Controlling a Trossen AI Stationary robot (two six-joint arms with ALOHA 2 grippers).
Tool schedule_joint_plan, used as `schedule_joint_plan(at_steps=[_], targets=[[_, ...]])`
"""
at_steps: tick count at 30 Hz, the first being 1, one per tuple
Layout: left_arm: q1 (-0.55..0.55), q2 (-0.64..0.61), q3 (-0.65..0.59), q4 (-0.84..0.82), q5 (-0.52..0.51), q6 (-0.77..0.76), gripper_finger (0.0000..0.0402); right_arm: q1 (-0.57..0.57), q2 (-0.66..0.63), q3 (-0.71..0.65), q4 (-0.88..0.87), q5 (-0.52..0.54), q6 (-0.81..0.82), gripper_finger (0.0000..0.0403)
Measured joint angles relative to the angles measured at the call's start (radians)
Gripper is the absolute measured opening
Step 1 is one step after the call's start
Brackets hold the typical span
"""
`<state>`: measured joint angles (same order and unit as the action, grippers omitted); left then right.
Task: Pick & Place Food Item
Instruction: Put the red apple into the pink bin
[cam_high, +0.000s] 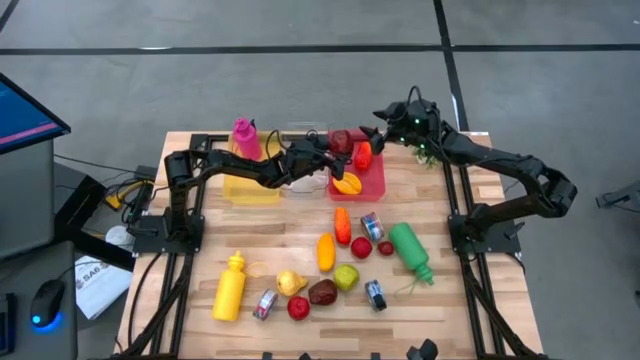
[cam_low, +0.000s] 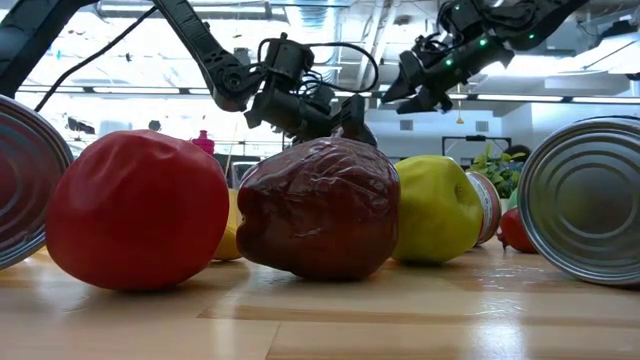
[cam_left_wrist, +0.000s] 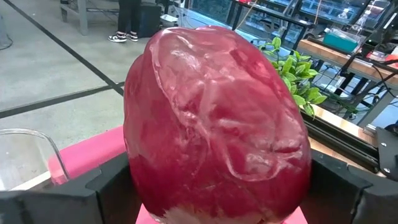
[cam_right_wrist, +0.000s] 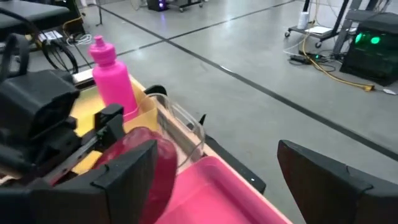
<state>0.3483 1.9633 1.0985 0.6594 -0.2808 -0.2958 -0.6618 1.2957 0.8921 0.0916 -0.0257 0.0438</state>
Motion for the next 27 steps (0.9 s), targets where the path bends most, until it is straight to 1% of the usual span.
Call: schedule_joint_plan(at_steps=[7, 14, 20, 27], targets=[[-0.001, 0.0, 0.0, 0.0, -0.001, 0.0, 0.0329, 0.0, 0.0, 0.0, -0.001, 0.0, 0.042, 0.0326], [-0.001, 0.0, 0.0, 0.0, 0.0, 0.0, 0.033, 0.001, 0.0, 0.0, -0.002, 0.0, 0.046, 0.0326], [-0.003, 0.0, 0.0, 0.001, 0.05, -0.001, 0.0349, 0.001, 0.0, 0.0, -0.013, -0.004, 0.046, 0.0326], [-0.009, 0.0, 0.0, 0.002, 0.051, -0.001, 0.0362, 0.001, 0.0, 0.0, -0.037, -0.011, 0.045, 0.0326]])
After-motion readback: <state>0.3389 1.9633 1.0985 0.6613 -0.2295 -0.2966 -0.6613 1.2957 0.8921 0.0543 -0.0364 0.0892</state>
